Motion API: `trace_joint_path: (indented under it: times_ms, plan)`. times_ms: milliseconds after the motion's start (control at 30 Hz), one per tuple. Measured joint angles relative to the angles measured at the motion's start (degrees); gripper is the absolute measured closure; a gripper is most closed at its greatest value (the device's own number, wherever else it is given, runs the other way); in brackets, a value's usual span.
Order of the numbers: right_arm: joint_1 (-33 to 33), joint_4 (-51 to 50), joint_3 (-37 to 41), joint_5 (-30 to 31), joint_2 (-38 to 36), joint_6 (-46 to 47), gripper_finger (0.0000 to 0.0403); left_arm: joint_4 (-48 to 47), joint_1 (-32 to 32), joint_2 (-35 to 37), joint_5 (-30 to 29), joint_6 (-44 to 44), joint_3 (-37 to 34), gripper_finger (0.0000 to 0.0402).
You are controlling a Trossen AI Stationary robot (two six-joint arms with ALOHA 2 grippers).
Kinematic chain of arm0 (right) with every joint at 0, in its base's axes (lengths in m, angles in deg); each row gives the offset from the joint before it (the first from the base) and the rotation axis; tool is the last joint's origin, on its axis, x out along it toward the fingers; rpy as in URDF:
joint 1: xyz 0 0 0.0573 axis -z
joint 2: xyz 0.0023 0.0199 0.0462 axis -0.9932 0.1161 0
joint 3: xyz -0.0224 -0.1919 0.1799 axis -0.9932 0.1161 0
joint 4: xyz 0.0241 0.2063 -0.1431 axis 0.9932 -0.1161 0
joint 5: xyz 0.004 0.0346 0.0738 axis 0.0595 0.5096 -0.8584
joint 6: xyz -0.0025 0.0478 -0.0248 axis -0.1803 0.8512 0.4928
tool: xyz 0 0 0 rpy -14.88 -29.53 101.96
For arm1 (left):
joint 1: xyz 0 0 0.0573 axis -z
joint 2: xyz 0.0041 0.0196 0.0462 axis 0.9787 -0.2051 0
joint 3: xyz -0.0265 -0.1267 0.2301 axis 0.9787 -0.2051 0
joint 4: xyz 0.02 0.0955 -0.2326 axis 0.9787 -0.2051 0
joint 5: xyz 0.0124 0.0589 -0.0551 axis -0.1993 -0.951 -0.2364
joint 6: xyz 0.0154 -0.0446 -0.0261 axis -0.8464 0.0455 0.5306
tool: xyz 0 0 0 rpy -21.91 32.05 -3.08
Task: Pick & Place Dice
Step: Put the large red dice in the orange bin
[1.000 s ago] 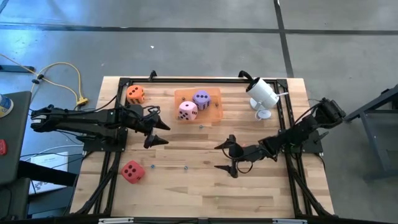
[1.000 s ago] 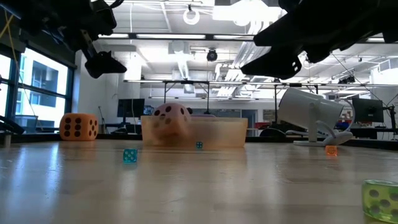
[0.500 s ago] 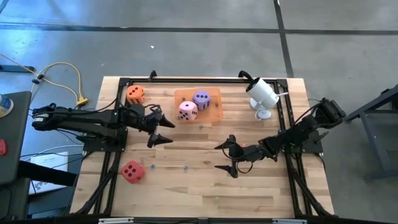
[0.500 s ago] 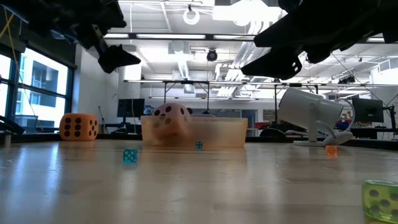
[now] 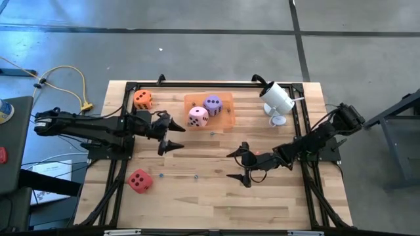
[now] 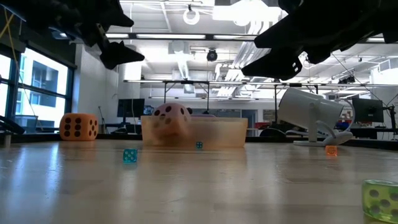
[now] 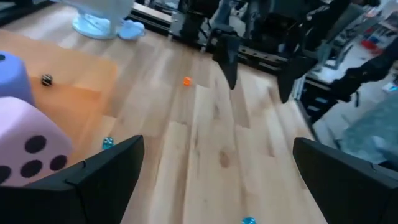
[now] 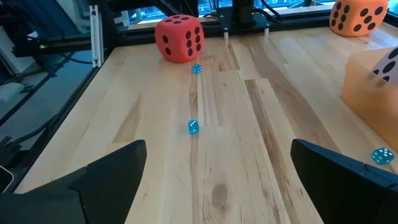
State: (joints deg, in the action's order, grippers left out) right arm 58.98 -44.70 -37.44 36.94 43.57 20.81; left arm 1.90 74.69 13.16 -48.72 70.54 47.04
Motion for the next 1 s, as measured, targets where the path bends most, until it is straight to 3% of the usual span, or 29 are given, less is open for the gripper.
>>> trace_joint_path:
  times_ms: [100, 300, 800, 900, 1000]
  plan:
    - [0.0, -0.02, 0.0, 0.02, 0.0, 0.02, 0.001, -0.2, 1.68, 0.0, -3.35, -1.97, 0.0, 0.0002]
    - [0.0, -0.02, 0.0, 0.02, 0.0, 0.02, 0.001, -0.14, 6.08, 0.0, -17.84, 1.13, 0.0, 0.0002]
    - [0.0, -0.02, 0.0, 0.02, 0.0, 0.04, 0.001, 0.06, 14.87, 0.0, -19.38, 1.94, 2.94, 0.0002]
    - [-0.01, -0.02, 0.0, 0.02, 0.0, 0.03, 0.001, -6.35, 18.28, -0.24, -21.83, 1.75, 7.27, 0.0002]
    - [0.0, -0.02, 0.0, 0.02, 0.0, 0.04, 0.001, -16.33, 22.45, -2.13, -29.36, 1.75, 13.1, 0.0002]
